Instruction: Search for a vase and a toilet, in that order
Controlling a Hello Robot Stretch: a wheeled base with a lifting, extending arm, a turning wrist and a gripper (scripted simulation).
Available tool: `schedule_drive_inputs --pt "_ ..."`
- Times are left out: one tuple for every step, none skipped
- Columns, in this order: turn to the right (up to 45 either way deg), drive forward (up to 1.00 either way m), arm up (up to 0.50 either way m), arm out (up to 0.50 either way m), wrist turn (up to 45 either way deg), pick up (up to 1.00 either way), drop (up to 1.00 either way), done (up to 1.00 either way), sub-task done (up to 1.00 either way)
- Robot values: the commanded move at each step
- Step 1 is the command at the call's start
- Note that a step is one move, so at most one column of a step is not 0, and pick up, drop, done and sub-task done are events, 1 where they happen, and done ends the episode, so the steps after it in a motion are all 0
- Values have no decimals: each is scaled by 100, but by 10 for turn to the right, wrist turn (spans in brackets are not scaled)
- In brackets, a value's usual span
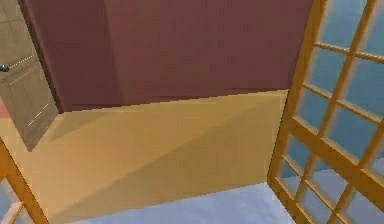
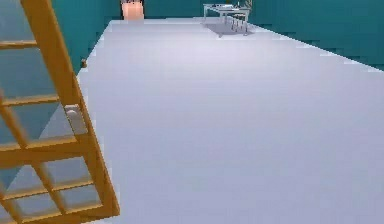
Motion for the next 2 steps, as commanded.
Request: schedule_drive_inputs --pt "-90 0 0 0 0 0 0 0 0" --pt "-30 0 0 0 0 0 0 0 0"
